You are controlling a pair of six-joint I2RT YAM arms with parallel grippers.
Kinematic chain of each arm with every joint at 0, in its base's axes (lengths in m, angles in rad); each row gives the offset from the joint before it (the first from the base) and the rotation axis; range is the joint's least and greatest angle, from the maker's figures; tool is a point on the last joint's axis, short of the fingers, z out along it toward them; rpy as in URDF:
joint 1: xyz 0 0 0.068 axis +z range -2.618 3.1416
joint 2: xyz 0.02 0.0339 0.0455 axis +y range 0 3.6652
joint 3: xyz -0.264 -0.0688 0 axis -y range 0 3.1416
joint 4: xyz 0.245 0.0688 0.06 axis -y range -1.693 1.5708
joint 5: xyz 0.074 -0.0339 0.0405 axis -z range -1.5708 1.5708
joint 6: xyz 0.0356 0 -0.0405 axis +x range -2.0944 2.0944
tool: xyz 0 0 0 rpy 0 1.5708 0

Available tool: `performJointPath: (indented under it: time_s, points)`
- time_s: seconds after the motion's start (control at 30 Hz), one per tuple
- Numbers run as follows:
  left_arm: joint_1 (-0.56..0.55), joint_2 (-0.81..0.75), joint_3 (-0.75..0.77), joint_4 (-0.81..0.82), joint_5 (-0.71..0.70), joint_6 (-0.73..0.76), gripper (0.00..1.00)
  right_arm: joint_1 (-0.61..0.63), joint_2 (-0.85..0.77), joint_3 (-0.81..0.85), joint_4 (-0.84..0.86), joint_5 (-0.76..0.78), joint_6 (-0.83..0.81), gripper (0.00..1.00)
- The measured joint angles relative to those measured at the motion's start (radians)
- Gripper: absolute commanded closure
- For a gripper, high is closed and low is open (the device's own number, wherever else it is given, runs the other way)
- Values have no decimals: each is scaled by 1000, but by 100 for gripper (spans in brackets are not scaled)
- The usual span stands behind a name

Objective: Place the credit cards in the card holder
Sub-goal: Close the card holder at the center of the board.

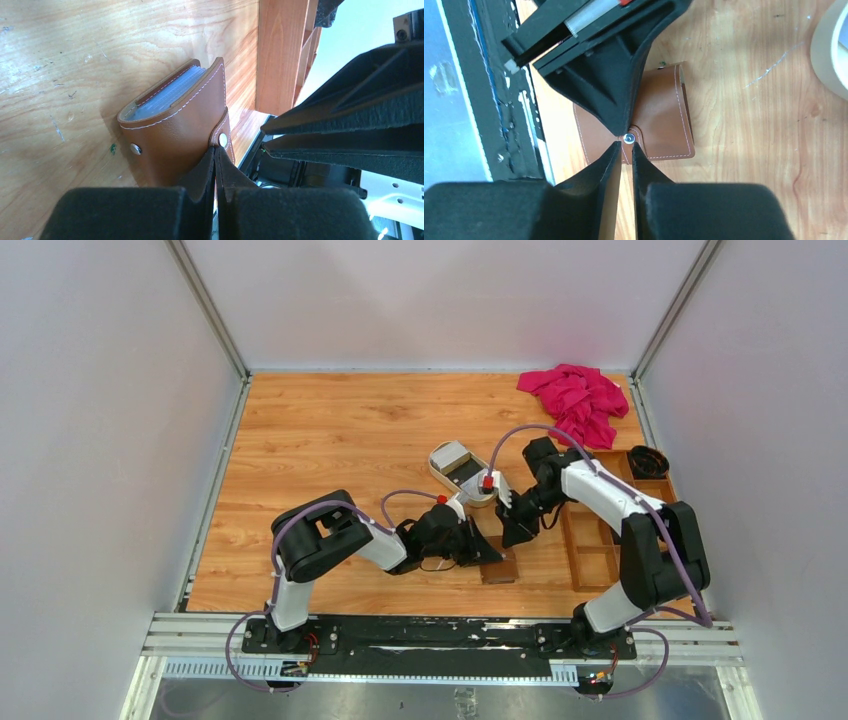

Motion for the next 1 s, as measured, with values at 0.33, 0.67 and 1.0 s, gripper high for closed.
performJointPath:
  time_s: [0.33, 0.67, 1.0]
  points:
    - [0, 0, 0, 0, 0, 1, 100, 14, -30, -109, 32, 23, -177, 88]
    - [0, 0, 0, 0, 0, 5, 100, 46, -34, -124, 72, 65, -205, 90]
    - [0, -2, 0, -1, 0, 9, 100, 117, -64, -135, 92, 142, -220, 94]
